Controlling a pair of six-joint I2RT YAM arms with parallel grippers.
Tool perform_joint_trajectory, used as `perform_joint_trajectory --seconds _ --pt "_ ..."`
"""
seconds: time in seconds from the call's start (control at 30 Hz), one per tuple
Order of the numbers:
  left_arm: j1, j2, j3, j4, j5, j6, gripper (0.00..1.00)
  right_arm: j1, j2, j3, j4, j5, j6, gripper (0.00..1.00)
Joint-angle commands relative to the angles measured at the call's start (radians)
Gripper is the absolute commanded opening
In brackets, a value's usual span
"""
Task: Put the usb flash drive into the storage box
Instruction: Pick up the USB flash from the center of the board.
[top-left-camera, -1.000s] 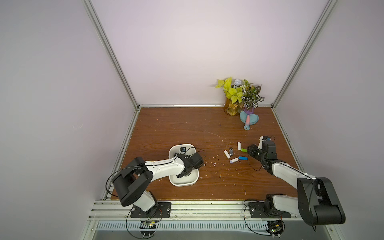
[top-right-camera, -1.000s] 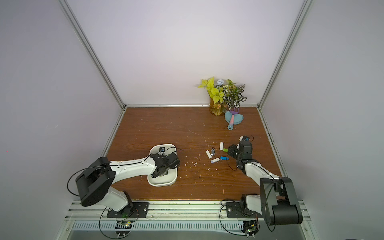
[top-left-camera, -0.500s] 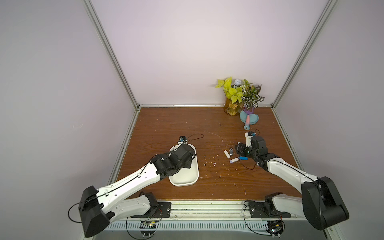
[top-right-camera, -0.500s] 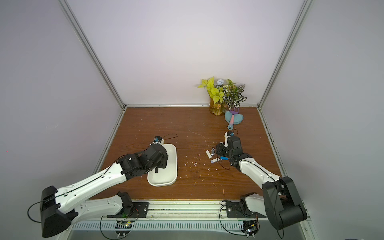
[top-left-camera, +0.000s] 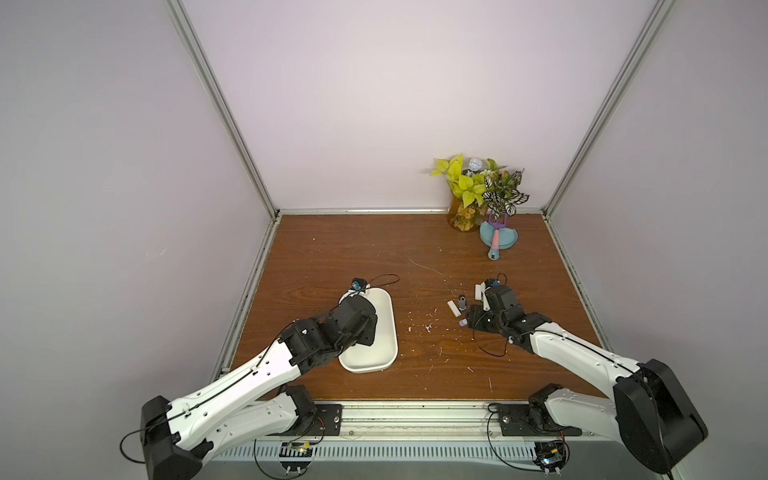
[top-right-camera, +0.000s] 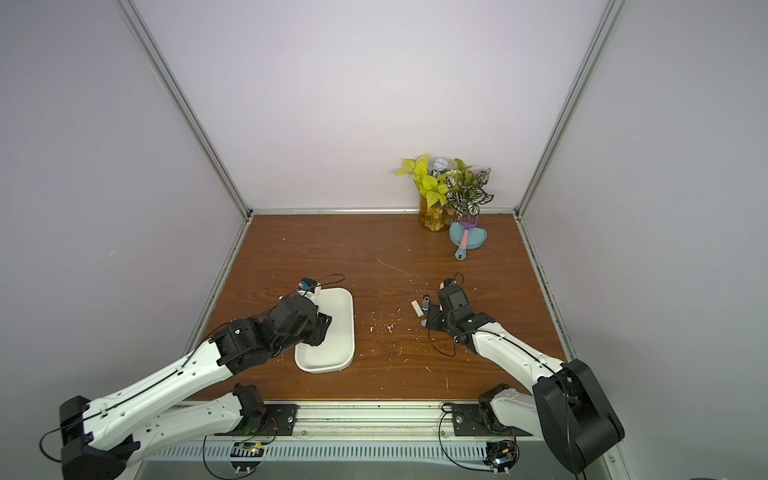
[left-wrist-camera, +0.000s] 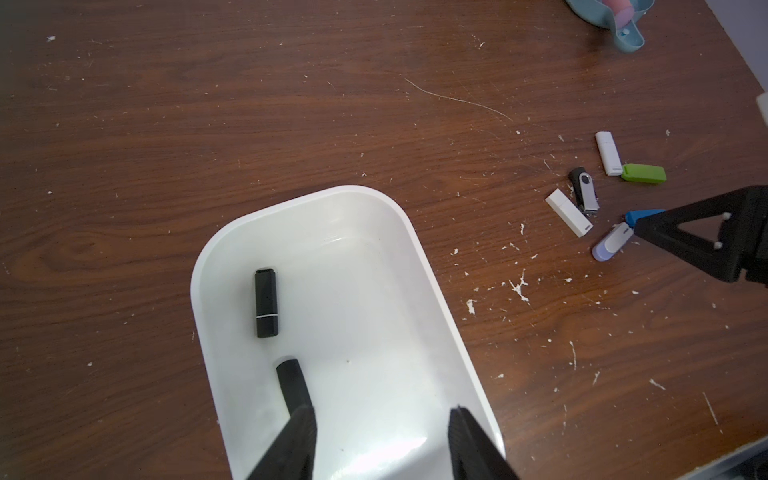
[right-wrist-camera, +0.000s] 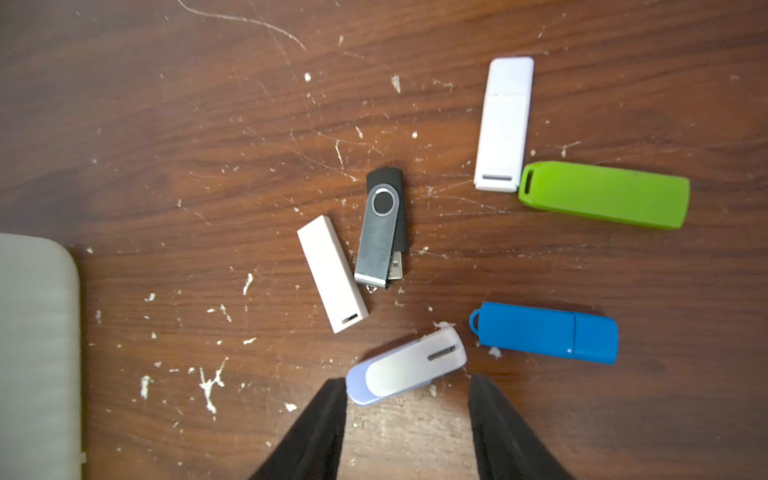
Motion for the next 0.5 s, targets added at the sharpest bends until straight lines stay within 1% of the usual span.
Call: perform_joint_trajectory --seconds 0.0,0.07,0.13,0.23,0.33,0.47 --pt "0.009 -0.005 -0.009 0.002 0.012 0.019 0.51 0.008 0.025 0.052 -0.058 0.039 -0.105 0.53" --pt "0.009 -0.007 -0.011 0.002 0.012 0.018 0.51 0.008 0.040 0.071 -0.060 0.048 -0.173 0.55" --pt "0.009 -0.010 -0.010 0.002 0.010 0.018 0.51 0.008 0.058 0.081 -0.038 0.075 -0.183 0.56" --pt "0.009 -0.017 -0.012 0.002 0.001 0.015 0.52 0.008 0.106 0.128 -0.031 0.063 -0.198 0.55" --pt "0.009 -0.019 -0.013 0.002 0.002 0.014 0.52 0.006 0.198 0.183 -0.030 0.061 -0.217 0.52" --pt "0.009 -0.020 -0.015 0.002 0.003 0.015 0.52 0.005 0.313 0.262 -0.095 0.047 -0.211 0.44"
